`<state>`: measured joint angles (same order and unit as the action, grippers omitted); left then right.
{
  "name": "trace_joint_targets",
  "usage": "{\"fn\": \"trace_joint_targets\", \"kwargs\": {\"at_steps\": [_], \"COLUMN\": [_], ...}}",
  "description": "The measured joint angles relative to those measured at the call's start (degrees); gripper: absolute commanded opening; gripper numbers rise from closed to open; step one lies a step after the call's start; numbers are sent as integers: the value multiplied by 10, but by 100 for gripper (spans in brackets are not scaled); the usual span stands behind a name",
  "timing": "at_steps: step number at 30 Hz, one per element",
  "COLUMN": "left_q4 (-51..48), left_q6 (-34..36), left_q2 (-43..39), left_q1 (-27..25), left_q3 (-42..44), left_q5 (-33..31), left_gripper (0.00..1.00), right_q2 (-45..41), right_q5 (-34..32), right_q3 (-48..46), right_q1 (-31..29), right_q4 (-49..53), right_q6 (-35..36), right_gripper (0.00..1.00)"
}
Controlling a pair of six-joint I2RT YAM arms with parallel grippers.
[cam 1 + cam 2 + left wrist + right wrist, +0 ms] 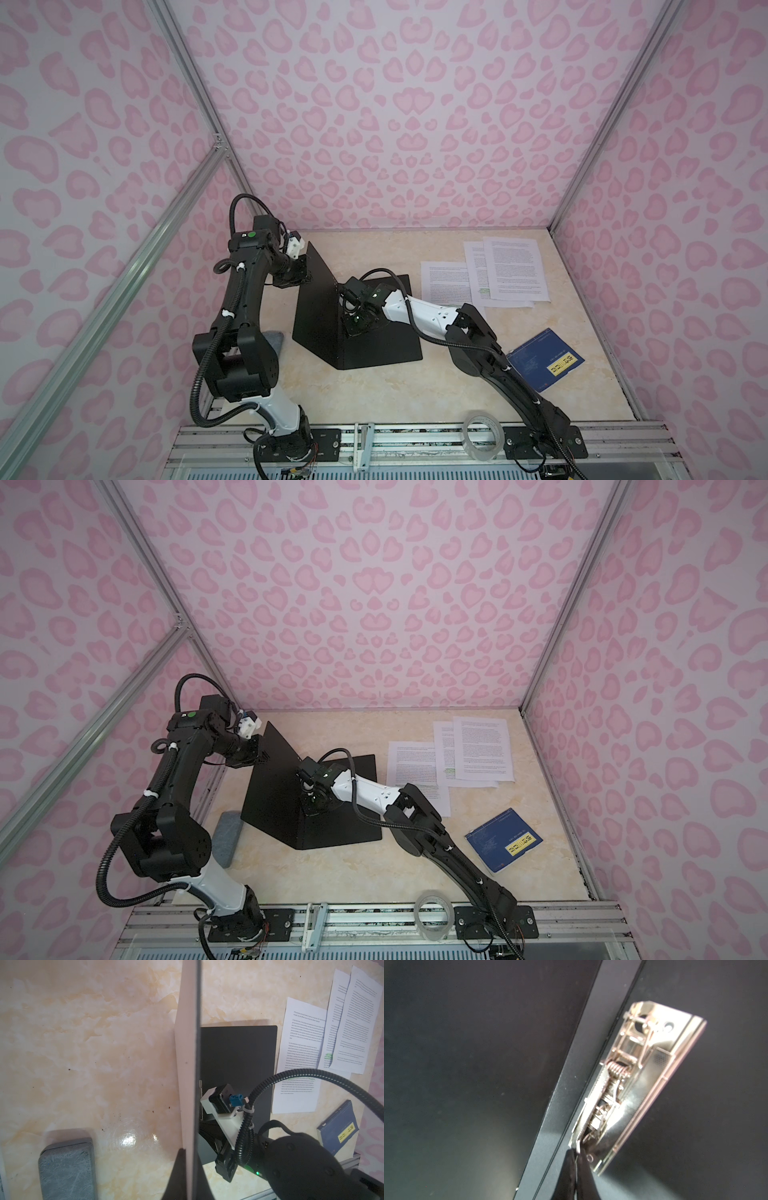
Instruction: Put the files into the folder
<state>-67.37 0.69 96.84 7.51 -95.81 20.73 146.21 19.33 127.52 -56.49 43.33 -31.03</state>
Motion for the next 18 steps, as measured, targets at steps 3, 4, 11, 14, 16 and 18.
{"fn": "trace_joint_targets", "kwargs": {"at_steps": [3,4,11,14,16,18], "left_q4": [0,0,-2,-4,-6,-6], "left_q6": [0,0,3,4,5,6], "left_q2": [0,0,1,5,6,7], "left_q1": [0,0,0,0,0,0], "left_q3": [0,0,-2,-6,-7,-7], "left_q5": [0,0,1,2,2,2], "left_gripper": [3,3,3,3,3,3], "right_q2": [11,14,23,24,24,24], "right_q5": [-26,-33,-60,-68,-72,-75], "right_q3": [28,35,52,56,57,60], "right_q1": [-6,-9,-15,-16,-17,-17], "right_q4": [26,32,51,56,56,59], "right_q6": [2,2,1,0,0,0], "right_gripper": [0,0,0,0,0,0]}}
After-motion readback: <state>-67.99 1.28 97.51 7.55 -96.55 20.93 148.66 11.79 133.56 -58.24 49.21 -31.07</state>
